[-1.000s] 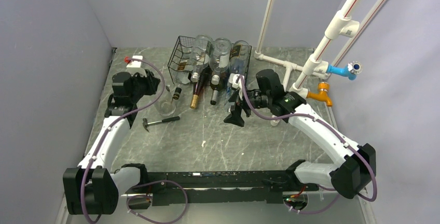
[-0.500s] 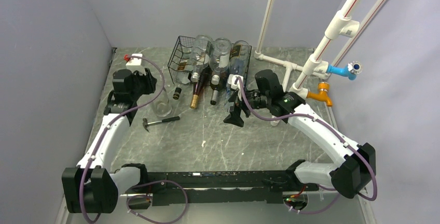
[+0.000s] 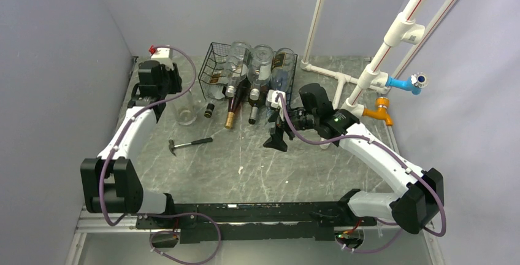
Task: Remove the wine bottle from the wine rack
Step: Pick up the wine bottle from the center of the board, then place the wine bottle at the corner of the board.
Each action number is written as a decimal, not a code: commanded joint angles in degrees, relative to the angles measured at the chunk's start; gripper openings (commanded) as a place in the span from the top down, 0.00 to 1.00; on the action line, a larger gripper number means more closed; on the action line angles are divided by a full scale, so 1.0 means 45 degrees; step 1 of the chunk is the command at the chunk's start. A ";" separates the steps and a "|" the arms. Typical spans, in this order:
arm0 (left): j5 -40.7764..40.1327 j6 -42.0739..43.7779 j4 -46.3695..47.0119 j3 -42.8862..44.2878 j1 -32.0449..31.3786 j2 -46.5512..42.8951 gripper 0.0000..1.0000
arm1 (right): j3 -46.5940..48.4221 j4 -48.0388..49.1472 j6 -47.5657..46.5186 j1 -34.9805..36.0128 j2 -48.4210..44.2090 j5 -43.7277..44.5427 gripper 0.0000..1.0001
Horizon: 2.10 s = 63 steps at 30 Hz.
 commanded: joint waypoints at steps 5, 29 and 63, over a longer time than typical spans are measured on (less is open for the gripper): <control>-0.0828 0.0796 0.3591 0.3036 0.0025 0.1311 1.00 | 0.0239 -0.0051 -0.0390 0.0049 0.0185 0.0044 0.00; -0.3227 0.1425 0.5282 0.7227 0.1464 0.6394 1.00 | 0.0414 -0.0606 -0.0994 0.0044 0.0704 -0.0034 0.00; -0.0885 -0.2626 0.2109 0.2739 0.2186 0.0707 0.01 | 0.0205 -0.0784 -0.1577 -0.0029 0.0261 -0.0779 0.00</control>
